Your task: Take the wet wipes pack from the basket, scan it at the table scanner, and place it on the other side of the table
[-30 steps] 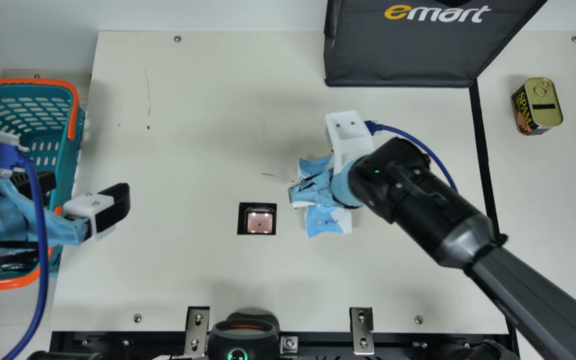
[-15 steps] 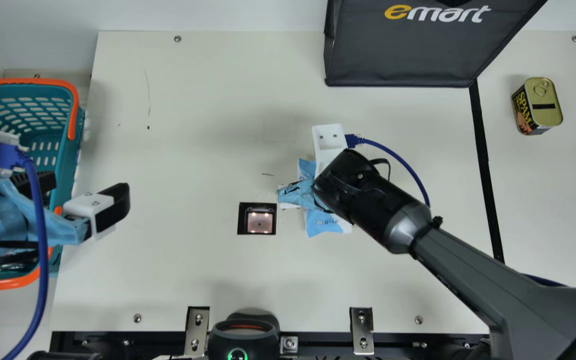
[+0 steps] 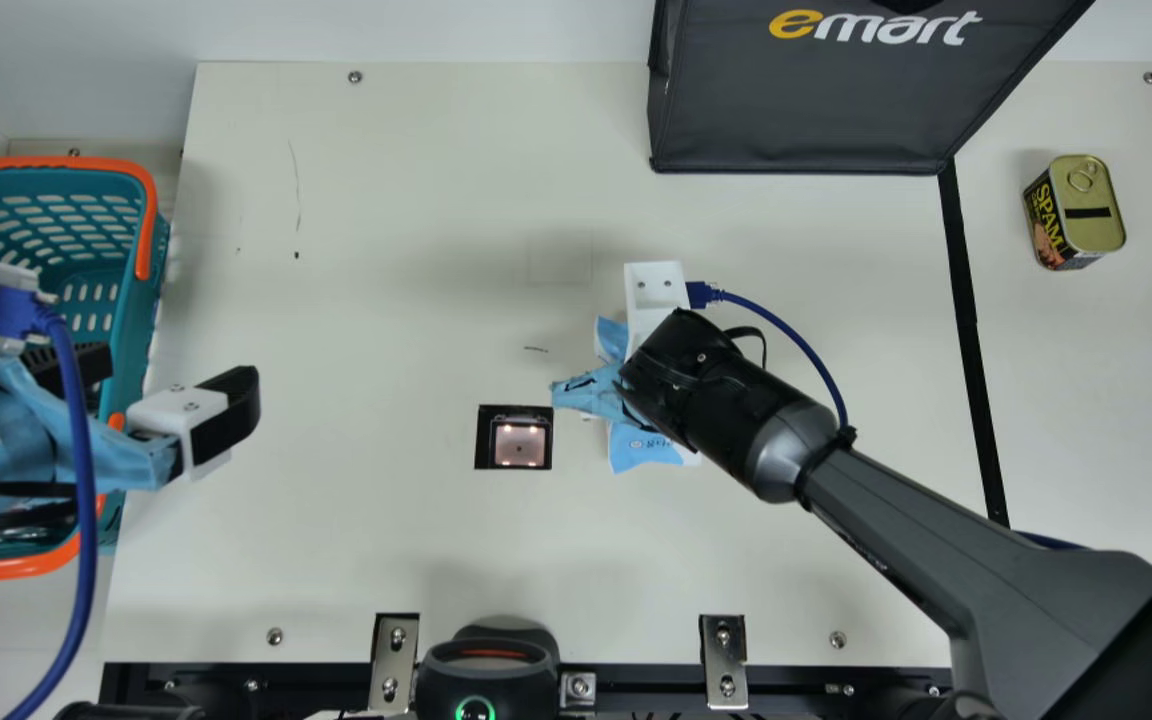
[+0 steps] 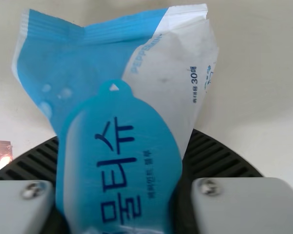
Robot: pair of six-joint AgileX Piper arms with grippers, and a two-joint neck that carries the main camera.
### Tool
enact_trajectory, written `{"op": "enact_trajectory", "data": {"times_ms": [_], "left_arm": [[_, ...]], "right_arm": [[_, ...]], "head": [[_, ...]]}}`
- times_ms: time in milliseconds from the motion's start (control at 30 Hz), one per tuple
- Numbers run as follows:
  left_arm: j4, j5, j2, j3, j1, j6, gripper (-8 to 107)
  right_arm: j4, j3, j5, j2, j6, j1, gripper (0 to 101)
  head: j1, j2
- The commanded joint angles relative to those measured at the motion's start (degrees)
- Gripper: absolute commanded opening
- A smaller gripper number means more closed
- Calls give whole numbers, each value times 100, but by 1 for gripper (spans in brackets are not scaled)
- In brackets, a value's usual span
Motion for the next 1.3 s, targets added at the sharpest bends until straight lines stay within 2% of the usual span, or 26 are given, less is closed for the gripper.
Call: {"op": "enact_trajectory", "data": {"times_ms": [0,67,100,500,733,1000,1267], "left_arm": [[0,0,0,0,0,0,90],[0,0,0,0,0,0,90],[0,0,0,0,0,0,90],[0,0,0,0,0,0,90],[0,0,0,0,0,0,90],[0,0,0,0,0,0,90],[0,0,0,0,0,0,90]], "right_arm": [[-17,2,16,-18,19,9,15],[-44,-5,42,-54,40,18,1],[-62,-10,60,-78,52,24,0],[-245,-309,539,-566,-34,57,0],[-201,-398,680,-844,-276,-138,0],[82,175,396,-1433,-1110,-1075,0],[539,725,288,-2050,-2449,-2488,0]], "head": [[-157,9],[-157,9],[-157,9],[-157,9],[-157,-925],[-157,-1991],[-157,-1991]]}}
